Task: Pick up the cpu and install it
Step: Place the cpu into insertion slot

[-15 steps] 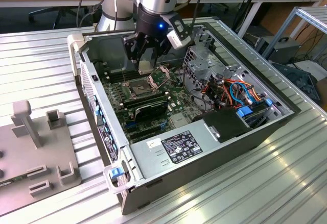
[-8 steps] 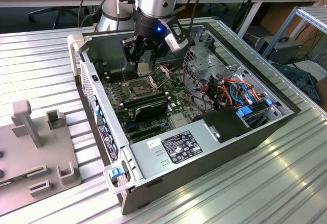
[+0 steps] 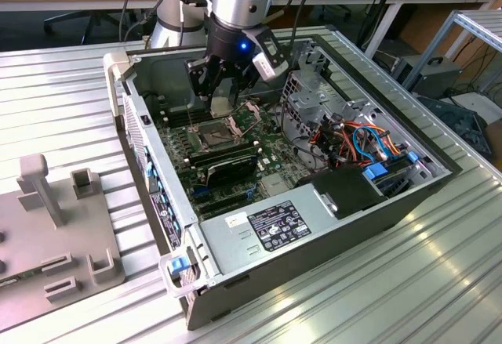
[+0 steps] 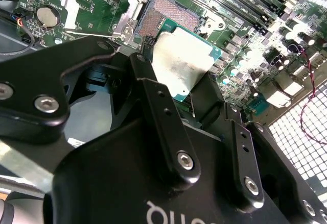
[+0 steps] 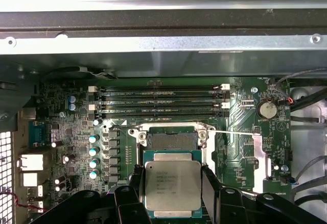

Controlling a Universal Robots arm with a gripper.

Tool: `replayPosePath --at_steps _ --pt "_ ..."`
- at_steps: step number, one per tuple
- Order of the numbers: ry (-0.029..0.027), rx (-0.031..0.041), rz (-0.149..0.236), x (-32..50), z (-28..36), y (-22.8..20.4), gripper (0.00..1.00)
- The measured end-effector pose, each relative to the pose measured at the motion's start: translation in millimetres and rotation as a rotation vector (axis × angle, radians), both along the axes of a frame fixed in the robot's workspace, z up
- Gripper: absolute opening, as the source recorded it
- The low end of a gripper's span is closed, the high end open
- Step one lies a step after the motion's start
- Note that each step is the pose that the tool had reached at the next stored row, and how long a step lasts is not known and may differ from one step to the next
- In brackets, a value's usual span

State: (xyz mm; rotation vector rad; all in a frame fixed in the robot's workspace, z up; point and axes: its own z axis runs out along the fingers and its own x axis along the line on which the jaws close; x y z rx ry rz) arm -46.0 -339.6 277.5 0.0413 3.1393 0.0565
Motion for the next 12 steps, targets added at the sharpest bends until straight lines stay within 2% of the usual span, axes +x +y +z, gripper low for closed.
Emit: replayPosePath --at_steps 6,9,11,12 --pt "0.0 0.0001 -0.001 0.0 -0.4 0.1 0.55" --pt "0.0 0.0001 -0.062 0.0 -0.7 0.1 0.55" --pt "0.0 0.0001 -0.149 0.0 -1.2 0.1 0.55" --pt "0.0 0.0001 -0.177 0.0 -1.4 0.1 0.55"
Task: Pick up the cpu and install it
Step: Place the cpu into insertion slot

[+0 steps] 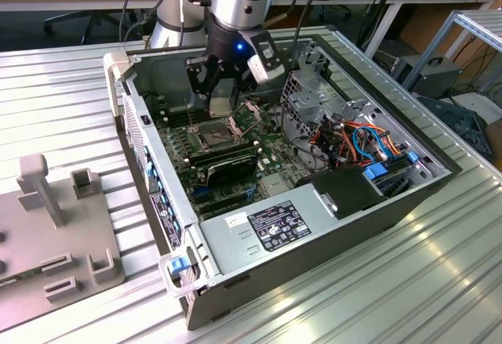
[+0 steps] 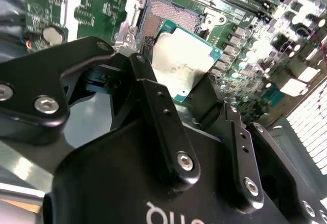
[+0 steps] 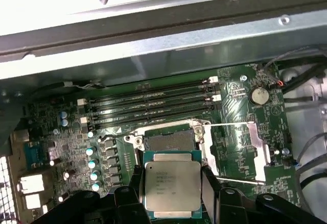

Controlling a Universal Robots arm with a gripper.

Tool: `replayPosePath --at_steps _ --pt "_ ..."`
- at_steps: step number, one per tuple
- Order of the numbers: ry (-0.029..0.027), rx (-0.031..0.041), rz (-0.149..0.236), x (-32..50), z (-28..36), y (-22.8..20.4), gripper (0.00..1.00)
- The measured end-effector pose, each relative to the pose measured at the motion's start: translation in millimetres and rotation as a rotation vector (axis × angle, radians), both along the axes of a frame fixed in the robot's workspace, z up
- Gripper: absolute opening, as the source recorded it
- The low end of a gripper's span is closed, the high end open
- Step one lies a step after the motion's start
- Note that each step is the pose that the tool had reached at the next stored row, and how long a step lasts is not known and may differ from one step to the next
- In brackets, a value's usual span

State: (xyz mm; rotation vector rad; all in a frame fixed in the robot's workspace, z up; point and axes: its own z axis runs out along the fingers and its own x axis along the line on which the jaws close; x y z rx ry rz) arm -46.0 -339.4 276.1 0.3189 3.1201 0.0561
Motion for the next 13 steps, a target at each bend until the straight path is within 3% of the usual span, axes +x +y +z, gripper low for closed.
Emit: replayPosePath --at_steps 13 --pt "-0.0001 0.0 -0.271 0.0 -2.8 0.0 0.55"
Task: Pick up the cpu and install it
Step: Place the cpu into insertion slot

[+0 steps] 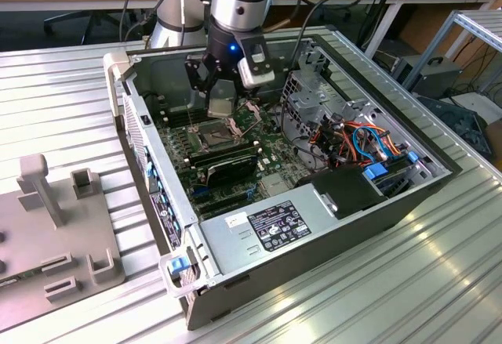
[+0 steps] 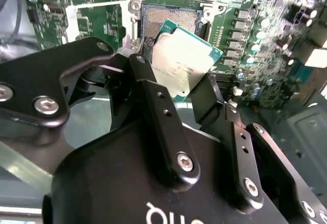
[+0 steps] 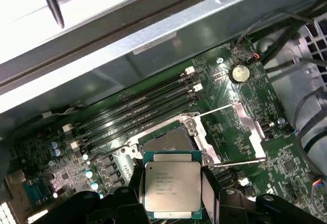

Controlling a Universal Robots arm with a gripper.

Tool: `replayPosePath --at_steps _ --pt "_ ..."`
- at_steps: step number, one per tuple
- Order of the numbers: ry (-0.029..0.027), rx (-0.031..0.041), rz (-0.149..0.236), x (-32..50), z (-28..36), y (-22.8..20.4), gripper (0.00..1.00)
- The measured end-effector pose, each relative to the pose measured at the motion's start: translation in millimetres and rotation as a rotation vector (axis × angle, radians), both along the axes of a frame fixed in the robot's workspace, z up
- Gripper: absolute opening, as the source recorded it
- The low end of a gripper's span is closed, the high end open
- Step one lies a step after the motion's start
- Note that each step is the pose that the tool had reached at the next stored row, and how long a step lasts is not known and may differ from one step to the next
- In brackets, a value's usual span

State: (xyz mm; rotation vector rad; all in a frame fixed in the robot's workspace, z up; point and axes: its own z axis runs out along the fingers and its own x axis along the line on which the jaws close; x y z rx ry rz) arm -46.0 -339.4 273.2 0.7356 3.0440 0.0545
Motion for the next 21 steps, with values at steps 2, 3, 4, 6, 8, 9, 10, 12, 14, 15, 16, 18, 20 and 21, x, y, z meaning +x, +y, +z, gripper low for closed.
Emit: replayPosePath --at_steps 2,3,4,6,8,9,10,12,14,15,16,18,20,21 --pt "0.0 0.0 -0.038 0.0 -0.4 0.0 0.55" --pt "0.0 0.0 -0.057 0.0 -0.7 0.0 0.55" --pt "0.0001 0.0 -0.077 0.0 -0.9 0.0 0.55" --pt "0.0 0.0 -0.119 0.0 -1.3 0.0 0.55" --pt "0.0 0.0 -0.172 0.0 -1.9 0.0 0.55" --pt "0.0 0.0 -0.199 0.0 -2.2 0.0 0.55" --pt "0.0 0.0 -0.219 0.0 -2.4 0.0 0.55" --pt "0.0 0.0 -0.281 0.0 -3.1 0.0 0.55" --pt "0.0 0.0 -0.324 0.0 -3.6 0.0 0.55" --pt "0.0 0.0 -0.342 0.0 -3.8 0.0 0.55" --pt "0.0 -0.0001 -0.362 0.0 -4.1 0.0 0.55" --pt "0.0001 -0.0001 -0.407 0.0 -4.6 0.0 0.55" --pt "0.0 0.0 -0.447 0.0 -5.1 0.0 0.55" --pt "0.0 0.0 -0.464 0.0 -5.3 0.0 0.55"
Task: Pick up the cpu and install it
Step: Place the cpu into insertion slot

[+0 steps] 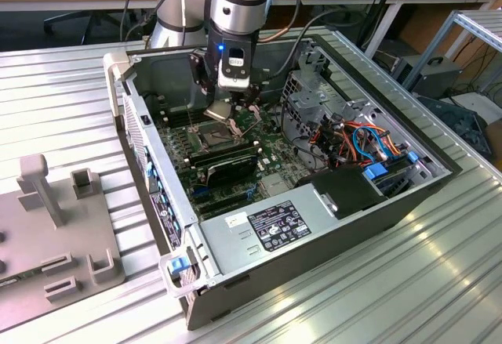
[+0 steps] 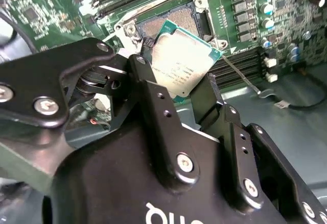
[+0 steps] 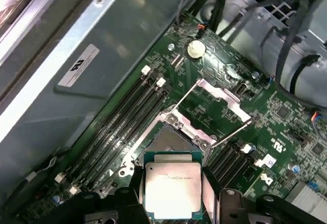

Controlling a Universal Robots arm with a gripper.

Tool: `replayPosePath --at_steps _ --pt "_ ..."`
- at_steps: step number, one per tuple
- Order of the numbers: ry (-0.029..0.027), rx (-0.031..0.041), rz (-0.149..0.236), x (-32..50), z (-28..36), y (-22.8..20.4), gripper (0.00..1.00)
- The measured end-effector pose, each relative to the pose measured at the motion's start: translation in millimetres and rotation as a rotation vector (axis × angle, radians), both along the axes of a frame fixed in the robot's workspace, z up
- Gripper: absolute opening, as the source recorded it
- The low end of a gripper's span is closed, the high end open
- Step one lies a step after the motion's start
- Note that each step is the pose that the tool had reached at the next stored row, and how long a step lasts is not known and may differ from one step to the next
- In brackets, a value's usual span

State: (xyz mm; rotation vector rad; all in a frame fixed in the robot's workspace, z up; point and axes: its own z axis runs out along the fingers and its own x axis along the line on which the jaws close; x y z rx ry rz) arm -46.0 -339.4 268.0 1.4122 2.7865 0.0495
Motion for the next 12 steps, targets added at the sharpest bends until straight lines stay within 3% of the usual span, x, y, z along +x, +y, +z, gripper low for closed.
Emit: replayPosePath --at_steps 5,12 --pt "0.0001 -0.0001 -0.11 0.0 -1.2 -0.1 0.55" --pt "0.0 0.0 -0.115 0.0 -1.3 0.0 0.55"
